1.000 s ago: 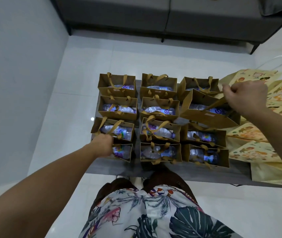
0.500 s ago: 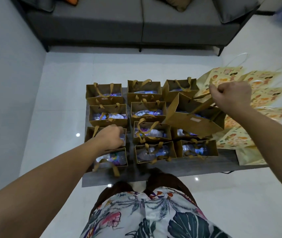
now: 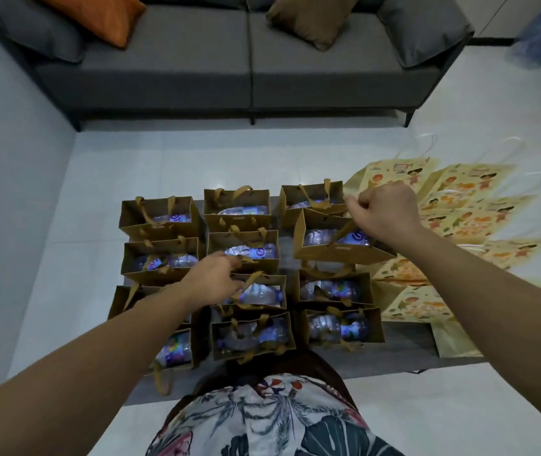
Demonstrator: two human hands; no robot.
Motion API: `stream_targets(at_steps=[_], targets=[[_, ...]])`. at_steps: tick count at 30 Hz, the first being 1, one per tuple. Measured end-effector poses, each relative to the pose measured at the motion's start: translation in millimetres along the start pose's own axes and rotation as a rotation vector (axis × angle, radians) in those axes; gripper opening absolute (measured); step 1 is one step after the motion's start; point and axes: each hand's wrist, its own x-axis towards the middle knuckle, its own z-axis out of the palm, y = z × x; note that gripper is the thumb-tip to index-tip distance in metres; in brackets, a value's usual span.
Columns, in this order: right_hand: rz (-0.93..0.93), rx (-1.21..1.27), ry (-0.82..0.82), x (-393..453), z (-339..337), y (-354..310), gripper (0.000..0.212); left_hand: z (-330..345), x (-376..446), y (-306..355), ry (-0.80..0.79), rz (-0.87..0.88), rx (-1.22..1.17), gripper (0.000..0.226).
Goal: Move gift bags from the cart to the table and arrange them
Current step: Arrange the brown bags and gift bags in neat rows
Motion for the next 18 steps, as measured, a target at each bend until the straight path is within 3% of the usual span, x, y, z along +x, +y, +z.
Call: stream_targets(at_steps=[6, 11, 15, 18], targets=[[-0.044, 0.051, -0.123, 28.2, 39.1, 23.0, 0.056, 5.7, 13.8, 25.9, 0.002, -0.064, -0.043, 0.052], [-0.04, 0.087, -0.342, 42.8, 81.2, 33.5, 0.052, 15.7, 22.0, 27.7, 0.007, -0.143, -0.043, 0.043], [0.041, 0.184, -0.627, 43.7, 122.4, 37.8, 0.048, 22.4, 37.4, 29.4, -0.027, -0.187, -0.033, 0.043], [0.138, 0.374, -0.637, 54.9, 152.5, 44.2, 0.048, 19.8, 63.0, 40.0, 0.004, -0.173, -0.063, 0.046]])
